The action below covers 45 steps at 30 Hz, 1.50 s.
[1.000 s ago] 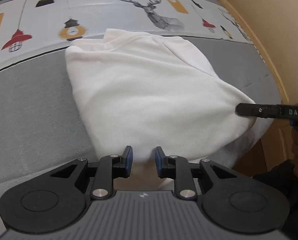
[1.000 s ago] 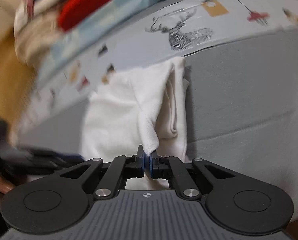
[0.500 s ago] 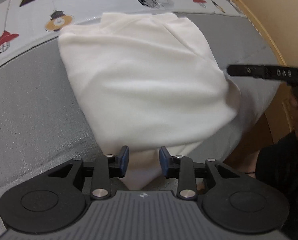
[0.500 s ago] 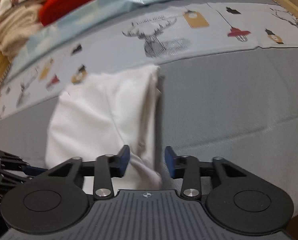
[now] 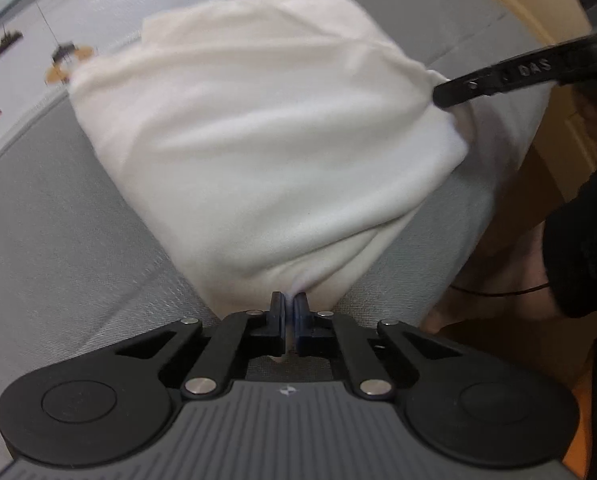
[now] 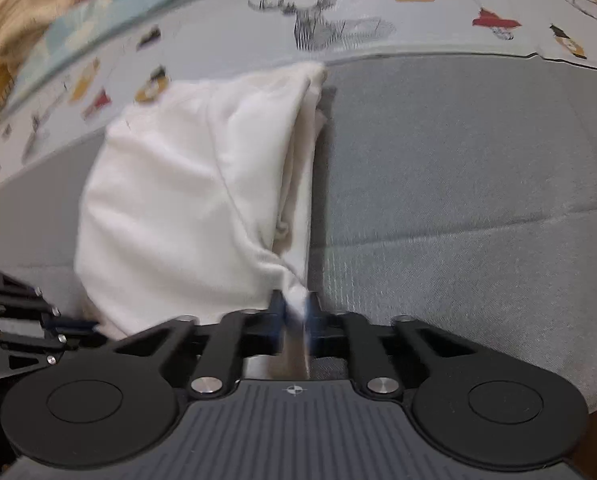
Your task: Fold small clothes
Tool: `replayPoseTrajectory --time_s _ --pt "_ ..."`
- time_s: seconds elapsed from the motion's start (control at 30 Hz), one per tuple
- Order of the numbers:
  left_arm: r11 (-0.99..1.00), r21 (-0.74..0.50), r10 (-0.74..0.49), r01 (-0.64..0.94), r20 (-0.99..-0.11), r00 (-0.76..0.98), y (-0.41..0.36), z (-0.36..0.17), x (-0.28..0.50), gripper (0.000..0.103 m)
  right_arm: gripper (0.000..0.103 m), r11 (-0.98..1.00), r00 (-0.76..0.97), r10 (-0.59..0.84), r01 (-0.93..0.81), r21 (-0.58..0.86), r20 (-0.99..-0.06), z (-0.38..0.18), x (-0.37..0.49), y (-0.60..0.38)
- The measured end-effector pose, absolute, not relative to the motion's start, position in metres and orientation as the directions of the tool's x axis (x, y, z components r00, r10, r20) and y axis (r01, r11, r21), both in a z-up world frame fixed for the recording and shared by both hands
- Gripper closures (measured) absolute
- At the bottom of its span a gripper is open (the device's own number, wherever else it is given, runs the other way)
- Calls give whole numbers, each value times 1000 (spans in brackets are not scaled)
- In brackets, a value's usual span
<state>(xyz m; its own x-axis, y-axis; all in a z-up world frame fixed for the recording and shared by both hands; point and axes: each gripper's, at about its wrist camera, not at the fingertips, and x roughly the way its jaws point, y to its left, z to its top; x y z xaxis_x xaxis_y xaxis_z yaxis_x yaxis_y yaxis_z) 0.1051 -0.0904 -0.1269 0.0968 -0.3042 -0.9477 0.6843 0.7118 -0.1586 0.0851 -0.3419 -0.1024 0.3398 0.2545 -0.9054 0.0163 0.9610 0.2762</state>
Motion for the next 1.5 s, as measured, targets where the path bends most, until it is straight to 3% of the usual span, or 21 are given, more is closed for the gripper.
replayPoseTrajectory --time_s 0.23,0.4,0.47,0.6,0.7,0.77,0.9,0.97,1.1,1.13,1.2,1.27,1.5 --pt "651 -152 -343 743 -933 110 -60 -107 82 103 96 898 409 341 123 422 -847 -88 81 -367" --pt "592 -89 -189 801 -981 31 -58 -140 64 103 94 968 214 205 96 230 -955 -121 83 -346" --pt "620 -121 -248 775 -968 48 -56 -129 69 102 85 979 216 165 82 186 -962 -121 83 -341" --pt "705 -244 -437 666 -889 137 -43 -96 93 99 78 978 377 153 73 194 -913 -94 80 -341" --pt "736 -247 -447 631 -876 179 -47 -95 100 98 70 966 457 227 8 260 -860 -80 77 -336" --pt "738 -227 -425 635 -888 176 -58 -100 99 94 69 965 453 247 -32 261 -857 -83 78 -331" --pt "750 -158 -307 642 -943 127 -74 -127 101 67 63 992 317 127 -62 114 -940 -115 84 -317" --pt "767 -150 -253 624 -964 79 -72 -136 104 65 59 996 252 89 -36 83 -964 -127 86 -319" --pt "816 -245 -371 523 -917 148 -53 -114 124 57 56 983 407 160 18 183 -899 -98 83 -335" --pt "827 -286 -410 484 -895 173 -45 -108 130 54 53 976 466 181 23 216 -866 -89 82 -337" --pt "849 -330 -441 412 -872 211 -35 -105 139 50 37 966 556 198 31 258 -807 -78 82 -340" --pt "873 -345 -438 343 -865 245 -27 -108 146 43 35 958 574 213 35 283 -791 -80 87 -341" --pt "890 -436 -457 137 -845 277 -4 -132 170 42 33 958 463 176 124 260 -869 -118 114 -333"
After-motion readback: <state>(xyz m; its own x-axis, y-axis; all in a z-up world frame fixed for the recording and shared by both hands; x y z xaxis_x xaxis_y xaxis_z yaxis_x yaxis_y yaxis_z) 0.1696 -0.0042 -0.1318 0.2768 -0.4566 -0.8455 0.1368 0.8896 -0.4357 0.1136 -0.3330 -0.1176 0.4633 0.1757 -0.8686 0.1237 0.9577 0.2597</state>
